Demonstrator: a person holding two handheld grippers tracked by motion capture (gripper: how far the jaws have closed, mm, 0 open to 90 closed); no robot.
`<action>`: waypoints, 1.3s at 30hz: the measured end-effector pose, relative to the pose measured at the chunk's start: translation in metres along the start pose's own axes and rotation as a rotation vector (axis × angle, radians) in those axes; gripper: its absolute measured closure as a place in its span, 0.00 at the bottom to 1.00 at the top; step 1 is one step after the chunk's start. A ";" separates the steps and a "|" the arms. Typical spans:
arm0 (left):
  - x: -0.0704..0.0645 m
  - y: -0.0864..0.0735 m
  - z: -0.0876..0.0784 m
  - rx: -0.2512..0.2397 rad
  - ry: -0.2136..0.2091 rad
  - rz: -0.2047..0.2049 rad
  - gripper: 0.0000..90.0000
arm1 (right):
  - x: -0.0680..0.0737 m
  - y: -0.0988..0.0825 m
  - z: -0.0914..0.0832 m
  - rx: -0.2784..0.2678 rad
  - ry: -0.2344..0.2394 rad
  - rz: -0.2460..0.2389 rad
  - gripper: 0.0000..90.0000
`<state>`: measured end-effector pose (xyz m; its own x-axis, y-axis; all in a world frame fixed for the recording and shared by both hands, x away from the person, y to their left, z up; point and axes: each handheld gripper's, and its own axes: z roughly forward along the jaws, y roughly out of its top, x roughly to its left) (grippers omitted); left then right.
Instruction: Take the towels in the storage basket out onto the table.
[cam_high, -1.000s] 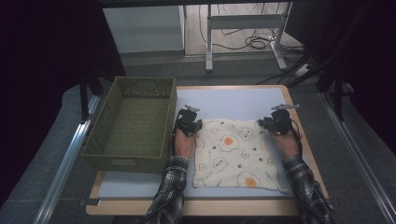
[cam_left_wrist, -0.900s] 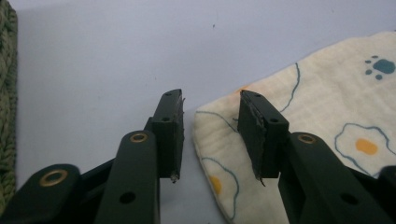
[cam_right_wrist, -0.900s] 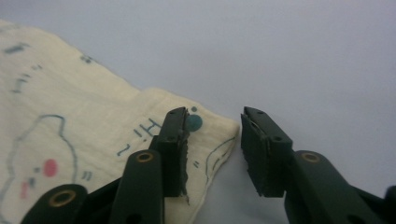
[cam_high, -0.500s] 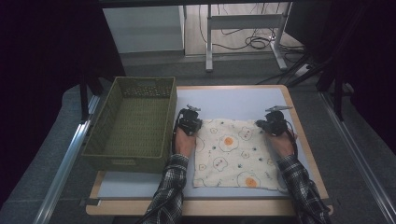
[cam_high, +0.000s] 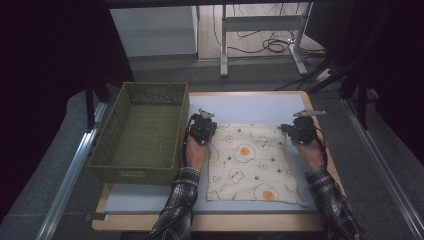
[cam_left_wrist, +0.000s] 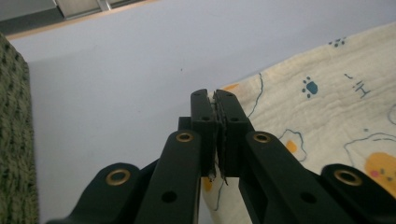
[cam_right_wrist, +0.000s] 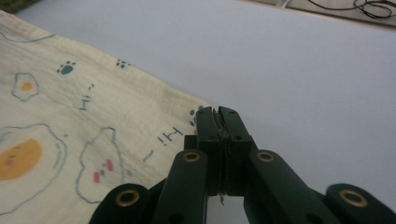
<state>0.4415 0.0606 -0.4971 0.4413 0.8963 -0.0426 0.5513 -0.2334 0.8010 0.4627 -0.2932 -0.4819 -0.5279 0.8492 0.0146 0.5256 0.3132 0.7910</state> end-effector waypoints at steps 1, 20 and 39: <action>-0.002 0.000 -0.003 -0.004 0.004 0.004 0.97 | 0.000 0.001 -0.004 -0.005 0.002 0.001 0.98; -0.033 -0.028 -0.049 -0.046 -0.031 0.070 0.96 | 0.013 -0.025 -0.061 -0.017 0.057 -0.048 0.98; -0.054 -0.078 -0.085 -0.049 -0.156 0.071 0.96 | 0.039 -0.079 -0.104 0.010 0.100 -0.093 0.98</action>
<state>0.3145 0.0628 -0.5060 0.5846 0.8080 -0.0735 0.4814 -0.2725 0.8330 0.3313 -0.3289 -0.4804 -0.6383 0.7698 0.0033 0.4779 0.3929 0.7857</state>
